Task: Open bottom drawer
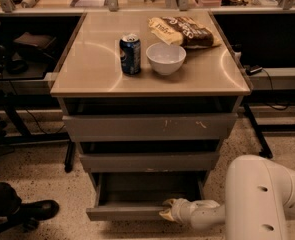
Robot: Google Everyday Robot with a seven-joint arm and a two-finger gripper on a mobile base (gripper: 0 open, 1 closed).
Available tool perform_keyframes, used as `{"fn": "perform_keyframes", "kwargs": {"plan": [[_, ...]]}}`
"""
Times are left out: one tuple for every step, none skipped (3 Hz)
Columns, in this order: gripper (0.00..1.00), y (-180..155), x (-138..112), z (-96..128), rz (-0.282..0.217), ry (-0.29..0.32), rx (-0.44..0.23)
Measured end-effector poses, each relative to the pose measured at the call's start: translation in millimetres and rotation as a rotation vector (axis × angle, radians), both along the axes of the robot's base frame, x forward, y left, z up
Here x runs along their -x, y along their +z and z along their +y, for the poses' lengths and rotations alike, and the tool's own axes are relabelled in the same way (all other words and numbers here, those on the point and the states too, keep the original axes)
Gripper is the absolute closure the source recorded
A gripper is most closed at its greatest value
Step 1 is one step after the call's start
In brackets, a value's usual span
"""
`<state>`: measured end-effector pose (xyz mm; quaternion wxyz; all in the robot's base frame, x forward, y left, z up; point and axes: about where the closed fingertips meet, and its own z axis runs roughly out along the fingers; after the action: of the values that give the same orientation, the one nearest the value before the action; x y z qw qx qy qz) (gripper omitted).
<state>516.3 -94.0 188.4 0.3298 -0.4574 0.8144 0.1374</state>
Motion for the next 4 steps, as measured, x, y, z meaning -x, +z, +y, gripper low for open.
{"fn": "perform_keyframes", "kwargs": {"plan": [[1.0,0.0,0.1,0.0,0.0,0.0,0.0],[1.0,-3.3,7.5,2.7,0.002,0.022,0.001],[1.0,0.0,10.9,2.7,0.003,0.023,-0.001],[1.0,-3.6,28.4,-2.8,0.023,0.002,-0.011]]}}
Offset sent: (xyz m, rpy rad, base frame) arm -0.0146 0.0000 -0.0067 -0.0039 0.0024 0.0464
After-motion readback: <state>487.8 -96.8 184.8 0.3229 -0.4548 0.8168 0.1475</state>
